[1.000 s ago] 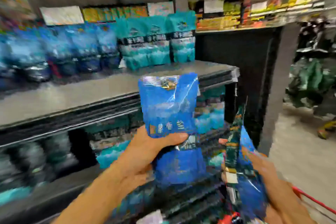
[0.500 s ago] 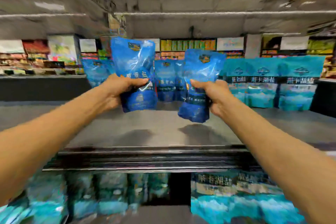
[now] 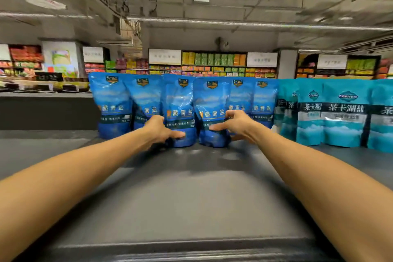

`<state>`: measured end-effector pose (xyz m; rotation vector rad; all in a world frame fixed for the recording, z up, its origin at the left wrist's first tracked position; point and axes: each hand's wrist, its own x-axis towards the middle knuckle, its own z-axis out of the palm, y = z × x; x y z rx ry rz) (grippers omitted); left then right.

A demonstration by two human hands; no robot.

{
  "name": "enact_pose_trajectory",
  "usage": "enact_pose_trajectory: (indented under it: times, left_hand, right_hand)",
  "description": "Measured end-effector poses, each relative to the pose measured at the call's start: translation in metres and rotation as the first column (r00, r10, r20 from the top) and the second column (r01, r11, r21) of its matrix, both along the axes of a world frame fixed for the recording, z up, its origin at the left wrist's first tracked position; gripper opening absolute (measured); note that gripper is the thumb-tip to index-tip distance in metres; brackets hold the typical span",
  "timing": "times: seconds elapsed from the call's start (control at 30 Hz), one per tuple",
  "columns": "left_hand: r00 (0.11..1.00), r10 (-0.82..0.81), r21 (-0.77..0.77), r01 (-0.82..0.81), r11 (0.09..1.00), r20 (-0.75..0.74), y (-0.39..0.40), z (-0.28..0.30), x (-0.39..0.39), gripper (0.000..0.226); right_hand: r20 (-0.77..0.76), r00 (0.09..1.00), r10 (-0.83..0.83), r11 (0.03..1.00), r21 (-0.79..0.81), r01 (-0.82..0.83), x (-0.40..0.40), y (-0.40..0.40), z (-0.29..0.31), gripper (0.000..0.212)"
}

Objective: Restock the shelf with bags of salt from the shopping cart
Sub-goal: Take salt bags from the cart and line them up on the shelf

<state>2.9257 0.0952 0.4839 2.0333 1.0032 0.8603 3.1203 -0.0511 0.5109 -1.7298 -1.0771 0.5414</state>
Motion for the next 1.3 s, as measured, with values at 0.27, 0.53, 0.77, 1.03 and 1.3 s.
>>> enact_pose_trajectory:
  times: [0.27,0.53,0.77,1.03,1.3]
  left_hand:
    - [0.979,0.063,-0.030,-0.070,0.997,-0.194,-0.004,0.024,0.013,0.049]
    - [0.933,0.179,0.142,-0.140,0.980,-0.312,-0.001,0.026,0.020,0.072]
    - [0.796,0.331,0.403,-0.121,0.907,-0.507,-0.033,0.030,0.017,0.055]
    - [0.910,0.245,0.552,-0.022,0.833,-0.334,-0.144,0.049,0.015,0.046]
    - [0.905,-0.405,0.401,0.325,0.856,0.132,-0.355,0.038,0.069,0.015]
  right_hand:
    - [0.014,0.996,-0.093,0.992,0.092,0.091,0.016,0.029,-0.005,0.084]
    - [0.212,0.953,-0.214,0.977,0.057,0.207,0.026,0.061,-0.015,0.056]
    - [0.376,0.909,-0.179,0.972,-0.078,0.223,0.013,0.040,-0.011,0.054]
    - [0.559,0.781,-0.279,0.956,0.238,0.171,-0.004,-0.107,0.022,0.019]
    - [0.276,0.946,-0.173,0.805,0.592,-0.025,-0.001,-0.375,-0.025,0.014]
